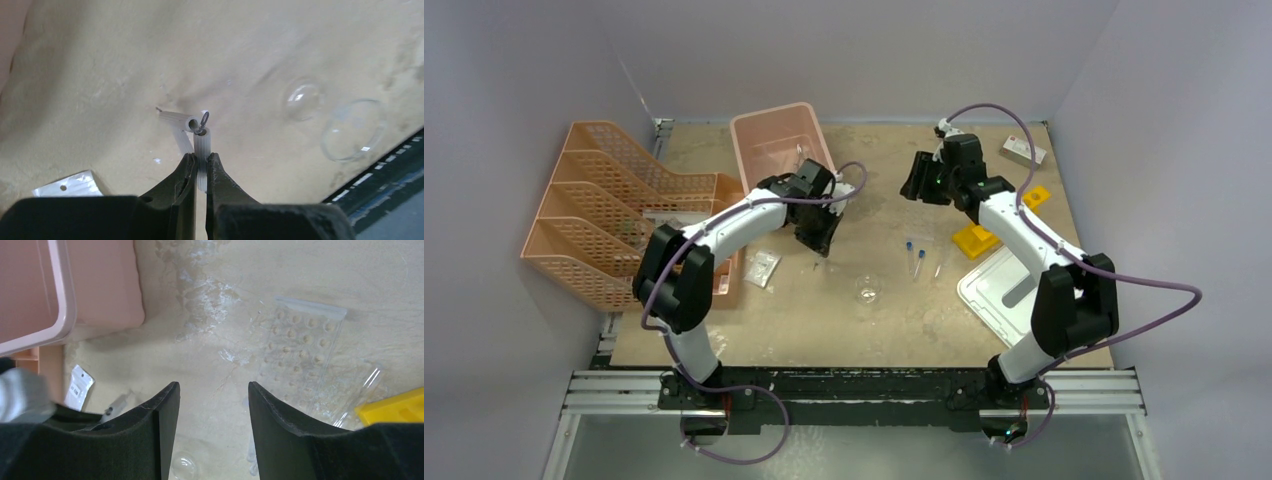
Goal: Organize the chemistry lab equipment
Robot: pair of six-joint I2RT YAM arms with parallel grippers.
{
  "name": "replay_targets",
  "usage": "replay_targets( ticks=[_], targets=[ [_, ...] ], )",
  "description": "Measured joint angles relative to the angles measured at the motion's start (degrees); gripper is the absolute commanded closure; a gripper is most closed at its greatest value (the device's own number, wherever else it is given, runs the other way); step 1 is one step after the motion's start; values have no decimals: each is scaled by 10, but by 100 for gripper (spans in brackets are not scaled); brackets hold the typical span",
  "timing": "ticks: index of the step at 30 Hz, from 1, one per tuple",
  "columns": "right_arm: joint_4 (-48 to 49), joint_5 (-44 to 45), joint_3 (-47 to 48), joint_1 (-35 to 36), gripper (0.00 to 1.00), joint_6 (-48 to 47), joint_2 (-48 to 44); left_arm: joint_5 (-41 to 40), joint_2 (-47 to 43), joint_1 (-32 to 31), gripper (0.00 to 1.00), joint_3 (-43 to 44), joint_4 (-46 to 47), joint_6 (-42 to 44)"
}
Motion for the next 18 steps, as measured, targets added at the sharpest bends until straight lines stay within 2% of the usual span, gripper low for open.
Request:
replay_targets(
  ticks=[11,14,18],
  targets=[
    [0,26,-10,-4,44,3,-6,111,-61,-2,100,110,4,-17],
    [0,27,-11,-4,44,4,-9,107,-81,-2,100,138,21,-27],
    [0,27,-12,-4,44,4,-11,58,-113,3,100,147,57,-48]
  ],
)
